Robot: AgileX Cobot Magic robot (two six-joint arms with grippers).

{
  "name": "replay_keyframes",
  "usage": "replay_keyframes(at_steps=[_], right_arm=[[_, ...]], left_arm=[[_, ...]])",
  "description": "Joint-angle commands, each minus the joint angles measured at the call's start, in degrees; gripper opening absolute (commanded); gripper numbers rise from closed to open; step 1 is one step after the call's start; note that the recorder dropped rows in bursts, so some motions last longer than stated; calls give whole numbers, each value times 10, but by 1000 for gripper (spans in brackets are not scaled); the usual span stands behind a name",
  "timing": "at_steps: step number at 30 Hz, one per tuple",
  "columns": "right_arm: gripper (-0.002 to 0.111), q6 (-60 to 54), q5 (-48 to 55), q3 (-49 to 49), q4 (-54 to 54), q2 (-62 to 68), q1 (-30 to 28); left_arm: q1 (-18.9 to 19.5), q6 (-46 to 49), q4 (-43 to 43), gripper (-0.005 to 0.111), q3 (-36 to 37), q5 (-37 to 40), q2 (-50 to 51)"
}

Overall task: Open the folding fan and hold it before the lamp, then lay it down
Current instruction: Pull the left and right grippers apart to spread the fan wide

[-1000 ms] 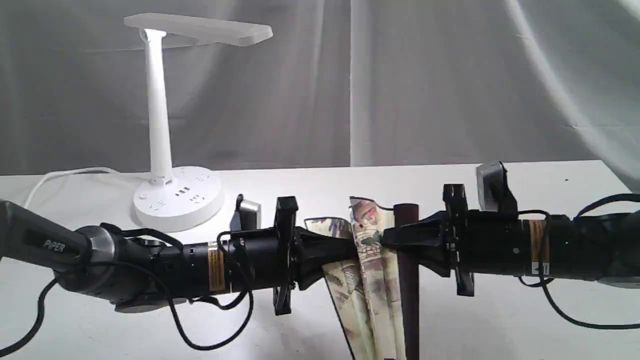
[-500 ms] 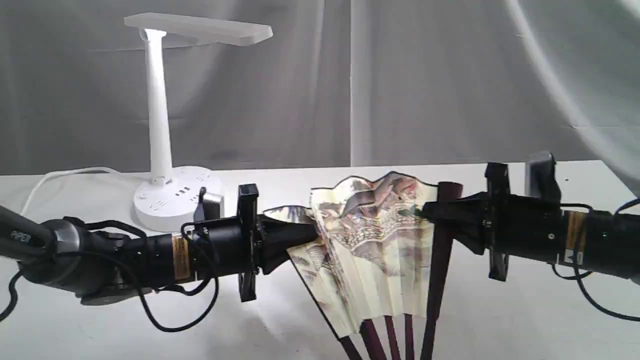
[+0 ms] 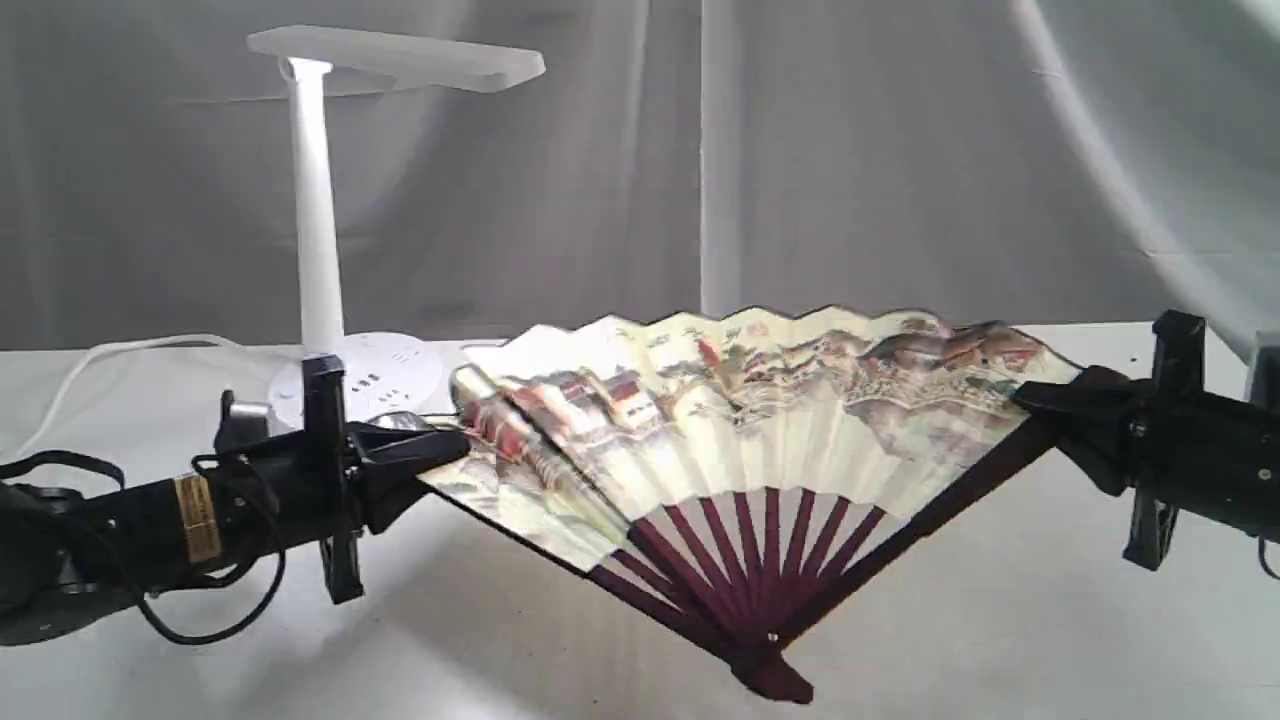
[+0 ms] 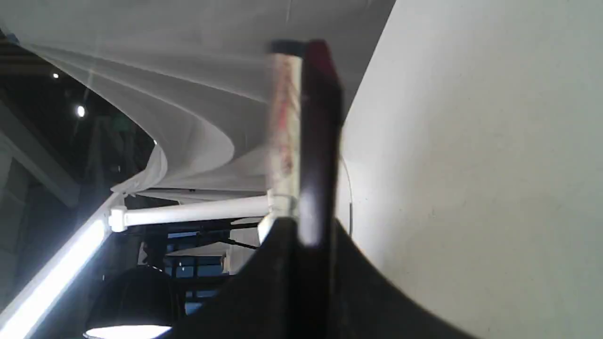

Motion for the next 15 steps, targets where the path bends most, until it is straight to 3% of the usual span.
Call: replay_keyframes(at_steps=[1, 15], right_arm=[[0, -3, -5, 2, 13, -2, -16], [0, 12, -5, 2, 38, -2, -50]], left_arm=[[31, -12, -17, 0, 23, -7, -26], [157, -12, -16, 0, 131, -7, -129]])
